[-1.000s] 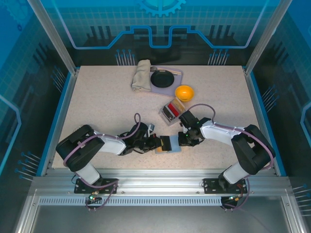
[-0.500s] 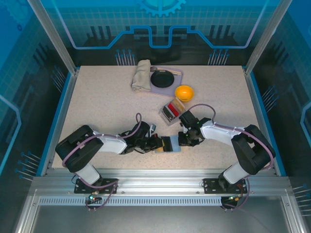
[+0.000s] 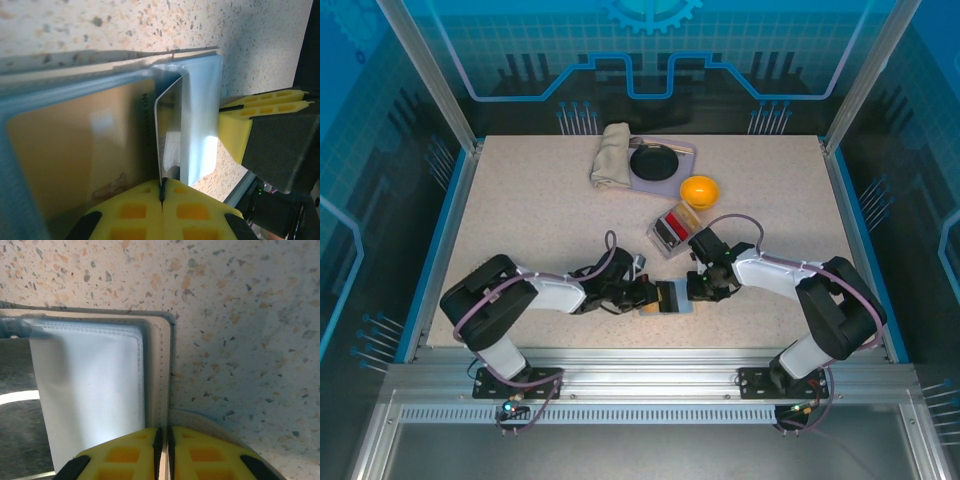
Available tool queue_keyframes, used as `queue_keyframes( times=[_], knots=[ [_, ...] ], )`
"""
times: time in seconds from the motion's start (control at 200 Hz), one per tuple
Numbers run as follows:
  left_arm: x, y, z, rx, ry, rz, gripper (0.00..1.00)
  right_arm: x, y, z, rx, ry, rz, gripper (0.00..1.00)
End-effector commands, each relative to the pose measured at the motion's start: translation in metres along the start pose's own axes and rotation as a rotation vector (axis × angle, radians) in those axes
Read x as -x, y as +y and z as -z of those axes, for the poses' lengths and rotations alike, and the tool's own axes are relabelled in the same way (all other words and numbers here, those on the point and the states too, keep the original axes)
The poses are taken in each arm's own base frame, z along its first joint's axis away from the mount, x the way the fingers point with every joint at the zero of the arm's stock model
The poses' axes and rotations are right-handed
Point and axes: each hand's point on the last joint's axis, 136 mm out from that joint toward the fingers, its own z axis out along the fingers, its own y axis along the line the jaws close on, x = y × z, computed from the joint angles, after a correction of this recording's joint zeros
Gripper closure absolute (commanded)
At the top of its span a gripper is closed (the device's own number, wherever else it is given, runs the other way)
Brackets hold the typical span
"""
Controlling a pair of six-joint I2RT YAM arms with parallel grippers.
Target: Put the credit cards into the card holder
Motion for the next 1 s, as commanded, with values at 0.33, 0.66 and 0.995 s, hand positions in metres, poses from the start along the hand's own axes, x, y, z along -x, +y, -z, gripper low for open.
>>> queue_keyframes(
  times=[0.33, 0.66, 0.995],
  knots=[
    [-0.004, -0.007, -0.023, -0.001, 0.079, -0.023, 0.92, -0.012, 0.0, -0.019, 0.035, 0.05, -0.031, 0.85],
    [-0.008, -0.015, -0.028, 0.009, 0.11, -0.057, 0.81, -0.011, 0.002, -0.016, 0.046, 0.042, -0.042, 0.85],
    [-0.009, 0.001, -0.013, 0.134, 0.078, -0.074, 0.61, -0.004, -0.011, -0.004, -0.036, -0.001, -0.051, 0.82]
  ],
)
